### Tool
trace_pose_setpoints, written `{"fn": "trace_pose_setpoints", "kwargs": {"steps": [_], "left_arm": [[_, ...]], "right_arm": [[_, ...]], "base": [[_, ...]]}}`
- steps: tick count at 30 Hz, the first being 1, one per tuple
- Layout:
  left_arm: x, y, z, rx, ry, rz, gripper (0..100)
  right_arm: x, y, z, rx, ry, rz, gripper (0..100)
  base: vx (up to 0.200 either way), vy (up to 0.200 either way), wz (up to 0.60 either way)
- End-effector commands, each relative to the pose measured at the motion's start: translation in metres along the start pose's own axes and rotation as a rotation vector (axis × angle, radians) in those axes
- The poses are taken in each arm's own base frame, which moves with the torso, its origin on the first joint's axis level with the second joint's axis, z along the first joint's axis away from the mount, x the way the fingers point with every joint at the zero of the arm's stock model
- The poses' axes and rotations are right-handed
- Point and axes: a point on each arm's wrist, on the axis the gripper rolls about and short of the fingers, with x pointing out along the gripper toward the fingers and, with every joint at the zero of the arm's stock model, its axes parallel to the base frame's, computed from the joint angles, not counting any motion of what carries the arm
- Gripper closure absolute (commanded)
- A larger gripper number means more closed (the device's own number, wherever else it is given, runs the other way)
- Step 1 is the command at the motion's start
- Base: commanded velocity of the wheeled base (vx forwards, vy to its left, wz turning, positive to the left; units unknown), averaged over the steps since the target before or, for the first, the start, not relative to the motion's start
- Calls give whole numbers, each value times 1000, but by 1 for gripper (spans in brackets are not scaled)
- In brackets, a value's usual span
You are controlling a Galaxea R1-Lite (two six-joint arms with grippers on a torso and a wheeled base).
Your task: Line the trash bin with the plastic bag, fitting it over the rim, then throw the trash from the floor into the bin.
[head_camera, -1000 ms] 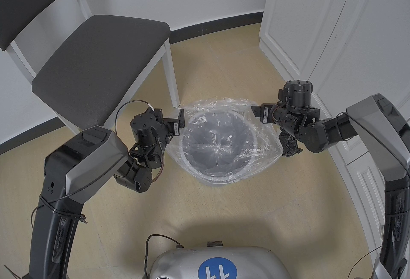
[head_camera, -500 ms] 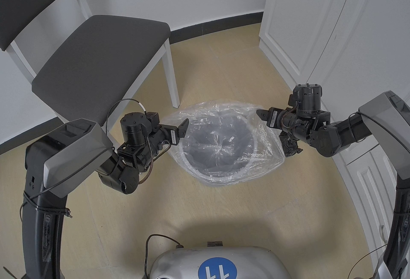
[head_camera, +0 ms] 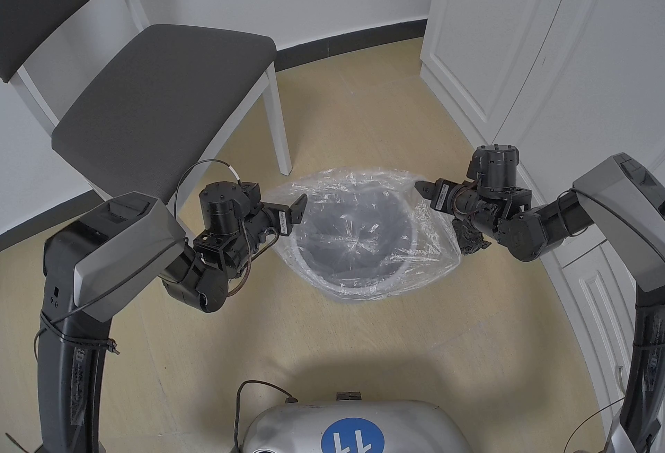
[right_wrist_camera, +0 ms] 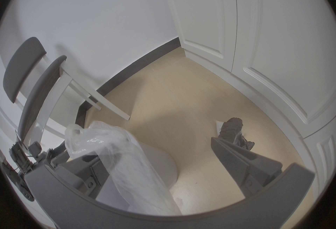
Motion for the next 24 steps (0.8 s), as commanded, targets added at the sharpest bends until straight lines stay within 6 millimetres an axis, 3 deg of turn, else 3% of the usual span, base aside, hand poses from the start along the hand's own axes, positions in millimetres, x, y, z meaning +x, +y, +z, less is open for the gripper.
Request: {"fn": "trace_pose_setpoints", "kwargs": {"steps": [1,5,15,19,24], "left_arm": [[8,1,-3,-2,-16,11,0],[30,3,-6,-5,-57,123,0],[38,3,-11,-10,-74,134,0],[57,2,-21,-16,-128,192,0],[64,-8,-29,-17,-143,177,0]], "right_arm": [[12,-3,-10,20,-31,7,0],[22,-6,-21,27,-69,16,0],[37,-8,-31,66,-129,40,0],[48,-14,-35,72,-157,41,0],[57,-21,-38,77,-167,35,0]], "base": [[0,0,0],[0,0,0],[0,0,0],[0,0,0],[0,0,0]]}}
